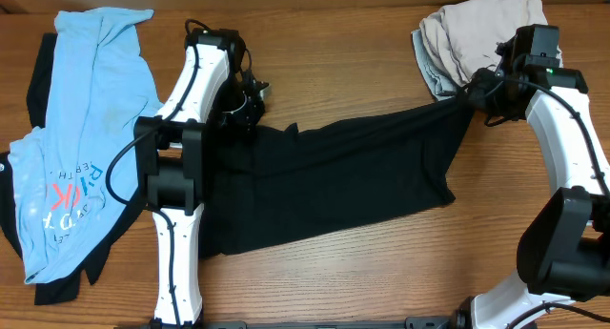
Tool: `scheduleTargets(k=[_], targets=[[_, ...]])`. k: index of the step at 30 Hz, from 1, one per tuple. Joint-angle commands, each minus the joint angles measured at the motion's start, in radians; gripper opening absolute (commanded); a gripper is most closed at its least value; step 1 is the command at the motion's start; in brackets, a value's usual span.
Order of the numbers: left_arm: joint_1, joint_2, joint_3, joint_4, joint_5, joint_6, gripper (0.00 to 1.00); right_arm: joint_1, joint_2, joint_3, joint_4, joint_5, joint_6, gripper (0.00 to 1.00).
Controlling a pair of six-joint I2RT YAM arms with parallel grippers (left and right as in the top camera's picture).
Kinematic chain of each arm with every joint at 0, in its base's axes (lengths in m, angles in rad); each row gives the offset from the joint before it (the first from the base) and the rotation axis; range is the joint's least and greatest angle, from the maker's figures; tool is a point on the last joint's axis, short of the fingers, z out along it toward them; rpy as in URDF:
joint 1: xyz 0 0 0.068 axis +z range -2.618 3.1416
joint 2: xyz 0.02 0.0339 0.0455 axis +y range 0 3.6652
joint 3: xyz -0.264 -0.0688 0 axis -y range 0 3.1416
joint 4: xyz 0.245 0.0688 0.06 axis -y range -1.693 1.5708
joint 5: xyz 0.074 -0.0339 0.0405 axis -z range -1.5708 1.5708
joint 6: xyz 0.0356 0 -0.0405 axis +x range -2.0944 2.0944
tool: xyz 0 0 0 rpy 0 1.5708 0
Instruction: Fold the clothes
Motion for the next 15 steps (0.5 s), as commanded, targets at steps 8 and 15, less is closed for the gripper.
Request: scheduleTargets(k=[8, 15], targets=[[-0.009, 0.006, 0.195, -0.027, 0.040, -0.008, 0.04, -0.003, -0.010, 0.011, 0.004, 0.014, -0.005, 0.04], [-0.008, 0.006, 0.449, -0.093, 0.032, -0.008, 0.04, -0.003, -0.010, 0.011, 0.014, 0.013, -0.005, 0.04]])
